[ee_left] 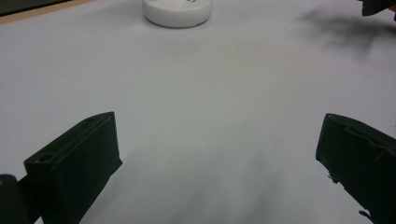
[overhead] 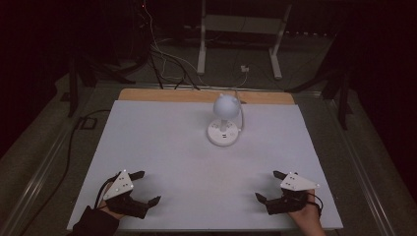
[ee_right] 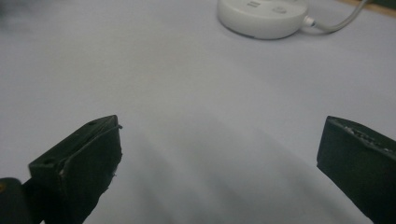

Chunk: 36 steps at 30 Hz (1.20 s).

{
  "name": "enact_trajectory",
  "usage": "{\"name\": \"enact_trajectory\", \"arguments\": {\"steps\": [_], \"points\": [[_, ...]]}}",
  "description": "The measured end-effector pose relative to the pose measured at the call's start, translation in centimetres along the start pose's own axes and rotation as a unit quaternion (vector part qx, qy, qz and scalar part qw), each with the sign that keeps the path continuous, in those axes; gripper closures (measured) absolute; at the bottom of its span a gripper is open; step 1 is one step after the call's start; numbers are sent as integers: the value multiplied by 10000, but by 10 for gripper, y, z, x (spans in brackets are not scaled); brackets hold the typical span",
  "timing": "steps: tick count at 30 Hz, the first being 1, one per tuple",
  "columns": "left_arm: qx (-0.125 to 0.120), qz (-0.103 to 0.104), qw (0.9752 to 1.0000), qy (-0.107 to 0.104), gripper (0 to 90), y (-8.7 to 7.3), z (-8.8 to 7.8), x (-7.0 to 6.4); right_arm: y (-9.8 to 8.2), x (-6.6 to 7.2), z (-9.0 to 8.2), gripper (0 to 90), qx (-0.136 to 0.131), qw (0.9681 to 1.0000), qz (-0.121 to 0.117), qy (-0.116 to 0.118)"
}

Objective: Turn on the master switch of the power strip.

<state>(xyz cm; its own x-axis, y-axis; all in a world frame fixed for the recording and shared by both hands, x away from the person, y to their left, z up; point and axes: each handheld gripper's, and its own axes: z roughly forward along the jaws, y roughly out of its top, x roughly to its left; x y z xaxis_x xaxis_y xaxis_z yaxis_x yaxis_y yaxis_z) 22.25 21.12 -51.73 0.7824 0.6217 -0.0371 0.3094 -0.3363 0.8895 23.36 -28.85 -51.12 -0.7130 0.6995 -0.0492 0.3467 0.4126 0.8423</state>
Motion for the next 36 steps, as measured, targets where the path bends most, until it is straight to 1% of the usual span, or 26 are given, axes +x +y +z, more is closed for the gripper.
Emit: {"name": "enact_trajectory", "arguments": {"steps": [3,7,9,12,18,20,21,22,23,25,31,32,35,36], "points": [[5,40,10000,21,2,0,0,-1,1,2,0,0,-48,9999,-75,-71],[-82,22,10000,-2,2,1,0,0,0,4,1,0,35,9998,-149,-139],[-96,21,10000,1,2,1,-1,0,0,4,1,0,41,9998,-134,-141],[-100,33,9999,-21,2,1,0,-1,1,3,0,0,29,9999,-36,-152],[-107,44,9999,-34,2,2,0,-1,2,5,0,0,69,9998,-77,-181],[-106,31,9999,-45,2,2,0,-1,2,7,0,0,84,9999,-35,-130],[-122,22,9999,-53,2,2,0,-1,3,8,0,0,100,9998,-65,-179],[-151,31,9999,-63,2,2,0,-1,3,9,0,0,114,9996,-145,-226],[-167,30,9998,-63,2,2,0,-1,3,10,0,0,130,9995,-181,-233],[-153,28,9999,-62,2,2,1,-2,4,12,0,0,132,9997,-133,-183],[-152,21,9999,-48,2,2,1,-2,4,12,1,0,184,9997,-52,-128],[-147,31,9999,-40,2,2,1,-2,4,12,1,0,186,9998,31,-59],[-176,-2,9998,-50,2,3,1,-2,5,13,2,0,204,9998,15,-42],[-181,5,9998,-55,2,3,1,-1,5,12,1,0,174,9998,99,10]]}}
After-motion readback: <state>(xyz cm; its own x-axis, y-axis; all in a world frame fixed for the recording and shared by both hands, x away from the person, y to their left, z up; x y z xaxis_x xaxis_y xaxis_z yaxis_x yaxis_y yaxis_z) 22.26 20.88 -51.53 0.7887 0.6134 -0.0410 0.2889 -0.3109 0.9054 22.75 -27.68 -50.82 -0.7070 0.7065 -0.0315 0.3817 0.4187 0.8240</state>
